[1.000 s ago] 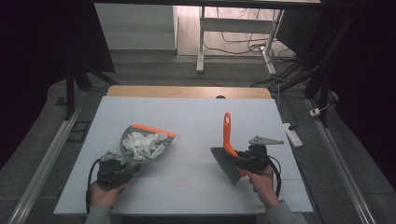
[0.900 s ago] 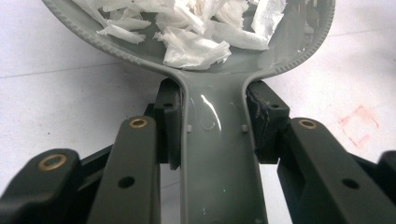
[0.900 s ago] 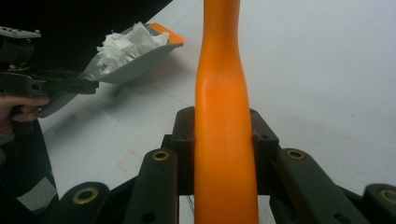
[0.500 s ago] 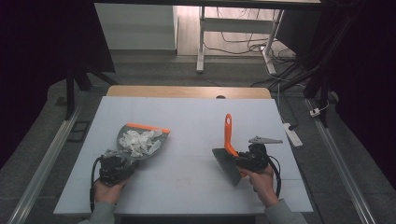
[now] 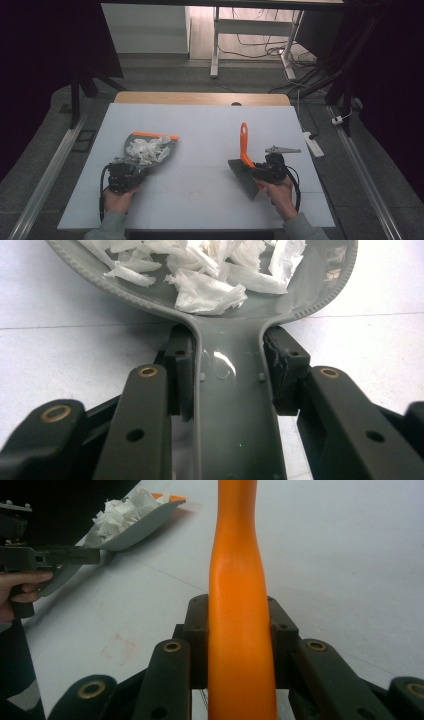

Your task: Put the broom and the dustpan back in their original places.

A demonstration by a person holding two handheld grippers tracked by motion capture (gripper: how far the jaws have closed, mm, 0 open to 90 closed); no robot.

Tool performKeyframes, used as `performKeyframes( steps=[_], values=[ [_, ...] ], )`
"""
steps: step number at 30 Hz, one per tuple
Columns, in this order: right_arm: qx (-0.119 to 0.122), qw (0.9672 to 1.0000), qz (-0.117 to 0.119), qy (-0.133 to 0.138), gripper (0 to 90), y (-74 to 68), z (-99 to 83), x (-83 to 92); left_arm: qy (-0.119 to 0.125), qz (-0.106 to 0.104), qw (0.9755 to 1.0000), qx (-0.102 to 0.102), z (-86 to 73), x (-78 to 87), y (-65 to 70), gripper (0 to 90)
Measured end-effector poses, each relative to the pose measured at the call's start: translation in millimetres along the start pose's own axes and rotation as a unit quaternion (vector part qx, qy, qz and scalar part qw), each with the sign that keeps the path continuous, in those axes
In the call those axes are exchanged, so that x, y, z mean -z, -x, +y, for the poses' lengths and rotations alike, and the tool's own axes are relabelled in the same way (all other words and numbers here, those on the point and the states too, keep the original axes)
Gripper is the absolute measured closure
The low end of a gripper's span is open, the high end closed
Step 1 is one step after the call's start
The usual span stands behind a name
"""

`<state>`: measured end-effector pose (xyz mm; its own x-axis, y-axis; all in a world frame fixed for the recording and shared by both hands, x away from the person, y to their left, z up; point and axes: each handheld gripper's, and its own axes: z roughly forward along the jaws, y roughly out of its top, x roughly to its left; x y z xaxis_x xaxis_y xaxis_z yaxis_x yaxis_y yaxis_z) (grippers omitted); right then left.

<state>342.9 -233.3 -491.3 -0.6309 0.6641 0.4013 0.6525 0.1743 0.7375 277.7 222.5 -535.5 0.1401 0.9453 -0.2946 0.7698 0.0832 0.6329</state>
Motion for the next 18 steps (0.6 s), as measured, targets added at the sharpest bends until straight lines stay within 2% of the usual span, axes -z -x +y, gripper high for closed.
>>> performKeyframes(
  steps=[11, 18],
  values=[
    [-0.001, 0.9997, -0.024, -0.008, 69.7, 10.1, -0.4, -4.5, -0.005, 0.002, 1.0000, 0.003, -0.3, -3.1, -0.9, 61.1],
    [-0.013, 0.9992, -0.035, -0.016, 69.0, 20.9, 1.1, -9.5, -0.008, 0.004, 1.0000, -0.001, -0.4, -4.5, -1.1, 61.0]
  ],
)
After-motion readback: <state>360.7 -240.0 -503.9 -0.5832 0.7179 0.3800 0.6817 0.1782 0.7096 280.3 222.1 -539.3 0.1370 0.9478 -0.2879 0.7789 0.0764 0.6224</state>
